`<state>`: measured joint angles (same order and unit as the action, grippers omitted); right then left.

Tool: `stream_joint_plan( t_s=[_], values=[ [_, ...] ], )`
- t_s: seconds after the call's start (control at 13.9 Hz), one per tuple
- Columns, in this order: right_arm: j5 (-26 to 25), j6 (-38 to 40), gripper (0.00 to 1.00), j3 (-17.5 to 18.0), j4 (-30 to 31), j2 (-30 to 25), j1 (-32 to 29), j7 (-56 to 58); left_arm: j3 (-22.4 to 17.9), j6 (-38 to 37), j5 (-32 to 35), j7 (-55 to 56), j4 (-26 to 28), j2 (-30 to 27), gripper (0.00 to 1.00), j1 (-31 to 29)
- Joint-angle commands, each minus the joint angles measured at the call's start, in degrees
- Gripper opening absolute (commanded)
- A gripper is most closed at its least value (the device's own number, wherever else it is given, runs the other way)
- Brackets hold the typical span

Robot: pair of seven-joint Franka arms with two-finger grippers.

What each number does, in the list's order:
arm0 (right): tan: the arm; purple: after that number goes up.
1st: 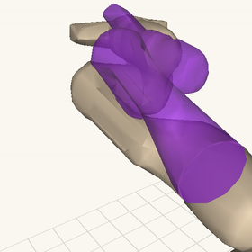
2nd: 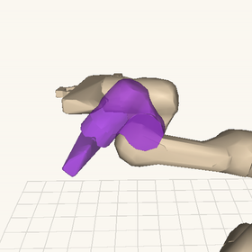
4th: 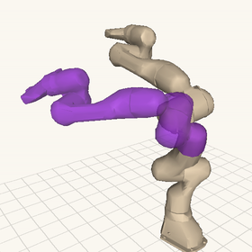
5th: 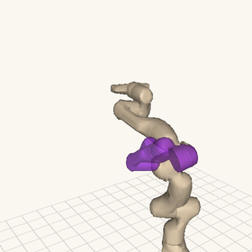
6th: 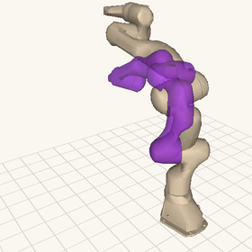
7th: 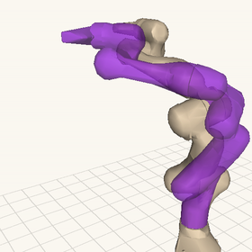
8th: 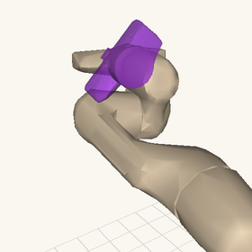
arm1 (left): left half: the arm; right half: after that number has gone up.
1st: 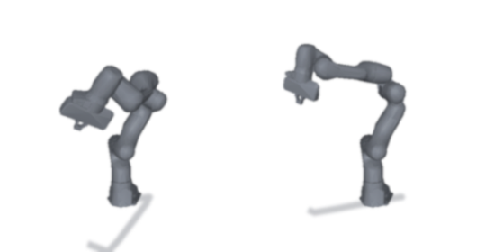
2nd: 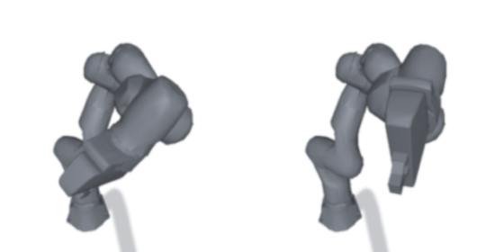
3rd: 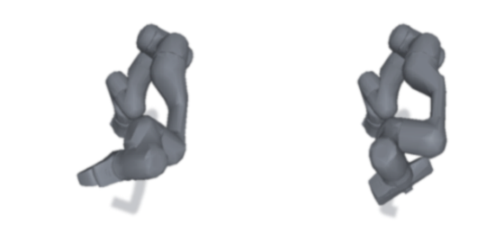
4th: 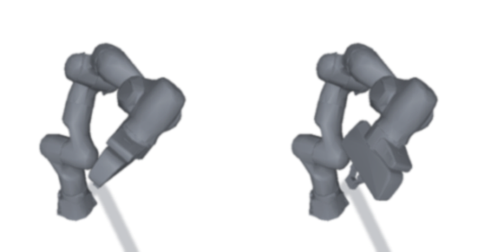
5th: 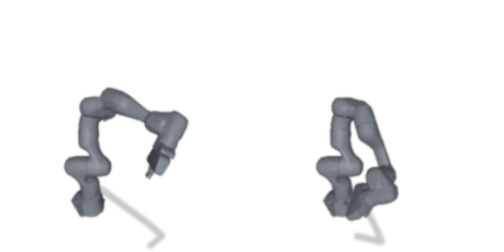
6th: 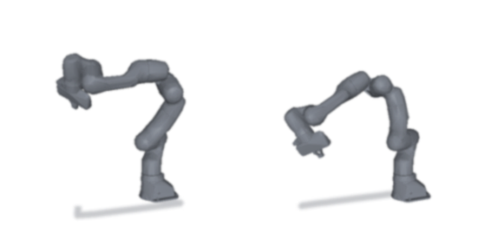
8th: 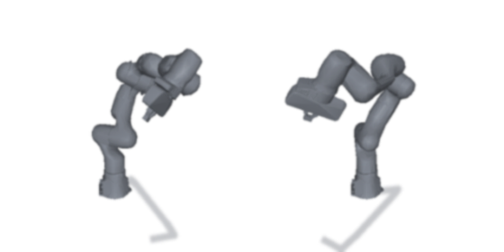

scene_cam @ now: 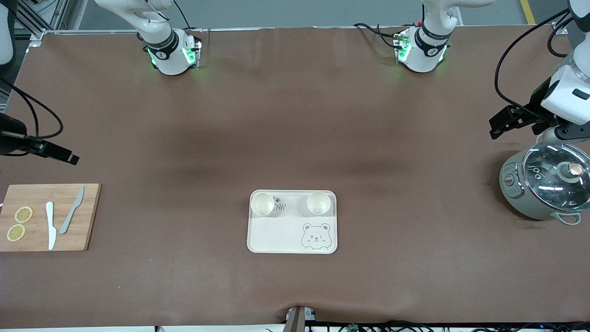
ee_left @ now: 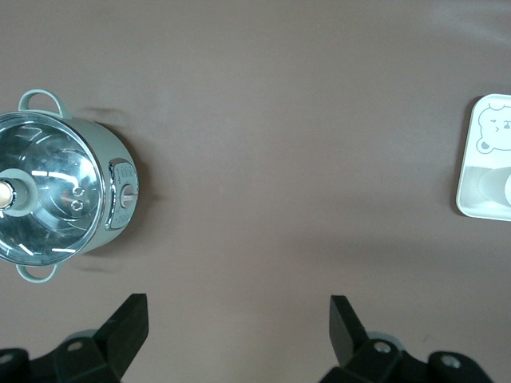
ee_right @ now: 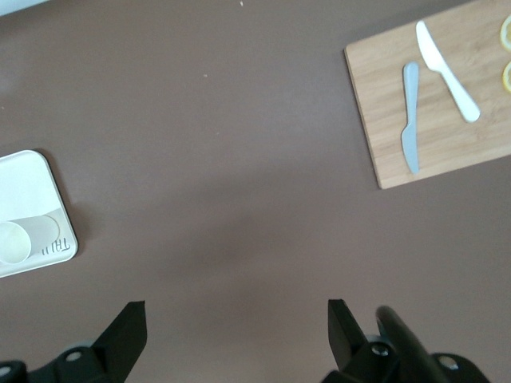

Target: Place white IKEA cup upright on tray with both arms

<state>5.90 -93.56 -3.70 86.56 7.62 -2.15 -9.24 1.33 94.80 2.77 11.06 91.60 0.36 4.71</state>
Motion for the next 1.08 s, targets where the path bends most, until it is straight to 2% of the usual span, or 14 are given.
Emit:
stream_joint_plan(
  t_s=[0.0, 0.22, 0.43, 0.58, 1.01],
  values=[
    [-1.2, 2.2, 1.0, 0.5, -1.1, -3.8, -0.5, 1.5, 0.1, -0.6, -0.7, -0.9, 0.0, -0.5, 1.0, -0.2],
    [-2.0, 9.4, 1.0, 0.6, -1.8, -4.0, -0.5, 2.4, 0.1, -0.5, -0.6, -1.1, 0.2, -0.5, 1.0, -0.2],
    [-6.3, 16.5, 1.0, 1.2, -3.9, -5.7, 0.5, 3.3, 0.1, -0.5, -0.6, -1.1, 0.2, -0.6, 1.0, -0.2],
    [-6.5, 16.2, 1.0, 1.2, -2.5, -7.7, 0.9, 3.4, 0.1, -0.5, -0.6, -1.2, 0.2, -0.6, 1.0, -0.2],
    [-6.5, 16.7, 1.0, 1.4, -2.5, -7.5, 1.0, 3.3, 0.1, -0.7, -0.7, -1.3, 0.1, -0.7, 1.0, -0.2]
  ],
)
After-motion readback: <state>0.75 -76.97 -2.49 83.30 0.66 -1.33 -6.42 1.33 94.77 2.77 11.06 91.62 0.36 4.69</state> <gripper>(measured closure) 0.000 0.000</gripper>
